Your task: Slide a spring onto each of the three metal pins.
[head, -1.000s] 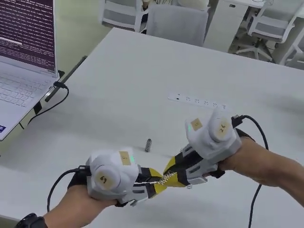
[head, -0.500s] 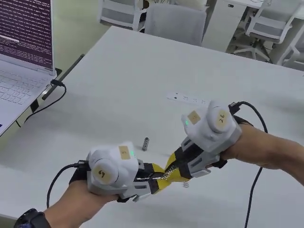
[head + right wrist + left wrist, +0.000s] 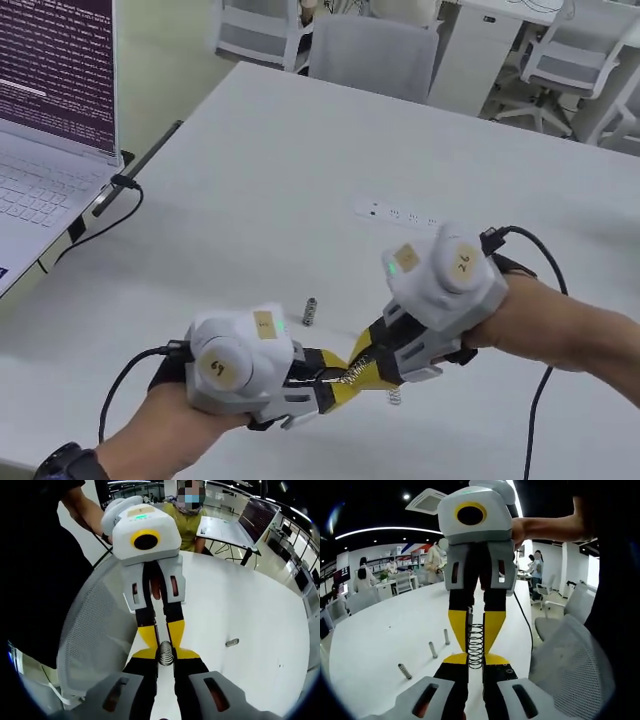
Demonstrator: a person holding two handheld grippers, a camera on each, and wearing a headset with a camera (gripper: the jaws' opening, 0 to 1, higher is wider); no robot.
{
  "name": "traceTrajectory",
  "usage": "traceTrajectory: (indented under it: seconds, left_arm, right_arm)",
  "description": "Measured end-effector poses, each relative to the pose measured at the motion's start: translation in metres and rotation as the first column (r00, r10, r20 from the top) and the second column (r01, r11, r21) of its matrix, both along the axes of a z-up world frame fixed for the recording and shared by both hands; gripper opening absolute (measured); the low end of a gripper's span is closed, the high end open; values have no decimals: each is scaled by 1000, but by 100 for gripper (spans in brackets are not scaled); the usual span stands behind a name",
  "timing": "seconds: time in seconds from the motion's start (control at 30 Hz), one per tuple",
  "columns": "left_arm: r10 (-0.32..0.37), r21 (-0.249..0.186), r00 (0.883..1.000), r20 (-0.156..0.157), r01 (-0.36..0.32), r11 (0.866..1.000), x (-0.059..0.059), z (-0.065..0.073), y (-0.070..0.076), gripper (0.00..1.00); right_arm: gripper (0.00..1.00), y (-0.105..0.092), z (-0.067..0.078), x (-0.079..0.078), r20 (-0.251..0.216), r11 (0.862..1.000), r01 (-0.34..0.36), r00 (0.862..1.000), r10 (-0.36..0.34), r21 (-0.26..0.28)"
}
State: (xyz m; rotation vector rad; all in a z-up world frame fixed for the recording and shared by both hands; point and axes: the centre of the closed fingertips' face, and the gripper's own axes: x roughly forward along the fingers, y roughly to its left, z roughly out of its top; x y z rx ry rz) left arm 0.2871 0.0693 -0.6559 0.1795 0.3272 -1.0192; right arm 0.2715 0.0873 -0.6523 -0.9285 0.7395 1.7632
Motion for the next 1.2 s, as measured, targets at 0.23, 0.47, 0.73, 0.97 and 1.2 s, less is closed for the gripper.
traceTrajectory:
  seconds: [0.23, 0.47, 0.73, 0.97, 1.2]
  left_arm:
    - [1, 1, 1000, -9, -1, 1000, -2, -3, 0, 2]
    - [12, -10, 1000, -13, -12, 1000, -1, -5, 2, 2]
    - [31, -5, 999, -11, -31, 999, 2, -4, 7, 2]
    - [44, 7, 999, -12, -44, 999, 4, -8, 11, 2]
    - [43, 25, 999, -21, -43, 999, 2, -14, 12, 2]
  right_arm:
    - [8, 1, -3, -2, 18, 1000, -25, 1000, 26, -7]
    - [8, 2, -4, -1, 9, 1000, 4, 1000, -4, -3]
    - [8, 7, -4, 3, 16, 1000, 18, 1000, -18, 16]
    - [8, 10, -8, 4, 0, 999, 49, 999, -49, 25]
    - [8, 11, -14, 3, -9, 998, 55, 998, -55, 18]
